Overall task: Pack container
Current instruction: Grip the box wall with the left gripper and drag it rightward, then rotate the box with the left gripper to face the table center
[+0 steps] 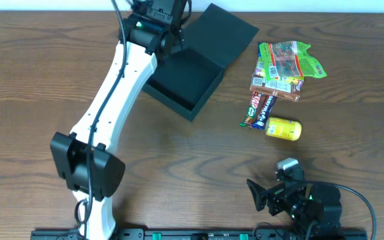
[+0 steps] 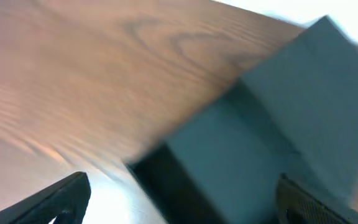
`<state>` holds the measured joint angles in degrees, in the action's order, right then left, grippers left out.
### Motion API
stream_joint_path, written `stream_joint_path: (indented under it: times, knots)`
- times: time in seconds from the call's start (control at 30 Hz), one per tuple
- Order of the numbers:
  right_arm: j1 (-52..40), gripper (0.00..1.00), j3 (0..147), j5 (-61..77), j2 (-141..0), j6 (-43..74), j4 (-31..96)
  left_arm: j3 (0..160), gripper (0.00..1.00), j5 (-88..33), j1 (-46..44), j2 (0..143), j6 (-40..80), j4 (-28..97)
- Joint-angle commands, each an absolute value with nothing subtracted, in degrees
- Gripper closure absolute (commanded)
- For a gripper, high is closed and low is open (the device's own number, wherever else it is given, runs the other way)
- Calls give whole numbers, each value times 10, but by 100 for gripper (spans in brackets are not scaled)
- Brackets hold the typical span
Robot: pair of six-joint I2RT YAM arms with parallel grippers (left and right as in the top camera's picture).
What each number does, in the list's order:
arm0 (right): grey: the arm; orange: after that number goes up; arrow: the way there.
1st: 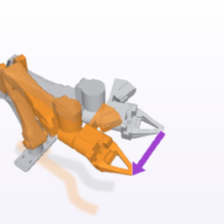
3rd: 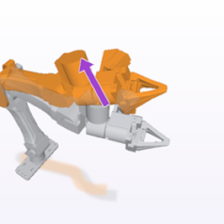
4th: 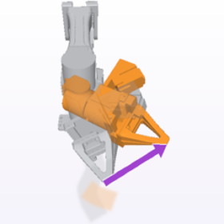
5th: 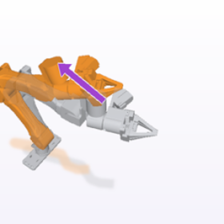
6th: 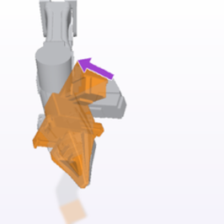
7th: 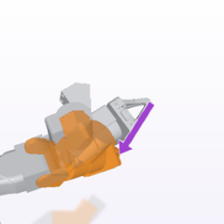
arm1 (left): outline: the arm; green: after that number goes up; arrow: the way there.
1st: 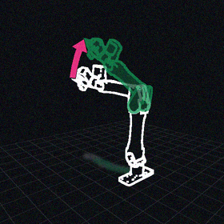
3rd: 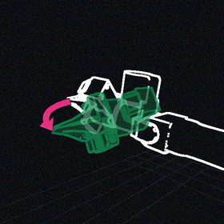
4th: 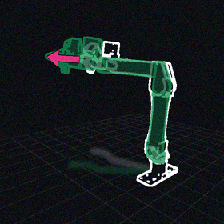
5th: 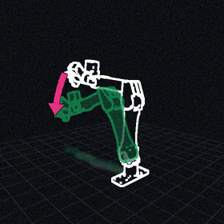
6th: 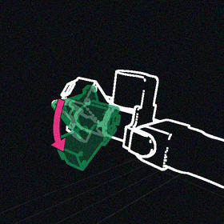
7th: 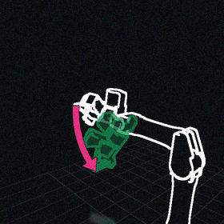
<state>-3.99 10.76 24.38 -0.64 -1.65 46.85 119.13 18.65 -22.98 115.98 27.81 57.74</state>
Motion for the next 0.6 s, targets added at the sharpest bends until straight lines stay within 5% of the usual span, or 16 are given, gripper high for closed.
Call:
stream_joint_path:
  times: [0.0, 0.33, 0.57]
  knots:
    - [-48, 1, 105, 243, -3, -9, 469, 1191, 5, 244, -208, 1204, 90, 566]
    - [-48, 1, 105, 243, -3, -9, 469, 1191, 3, 57, -160, 1310, -102, 546]
    - [-48, 1, 105, 243, -3, -9, 469, 1191, 0, 44, -152, 1339, -138, 517]
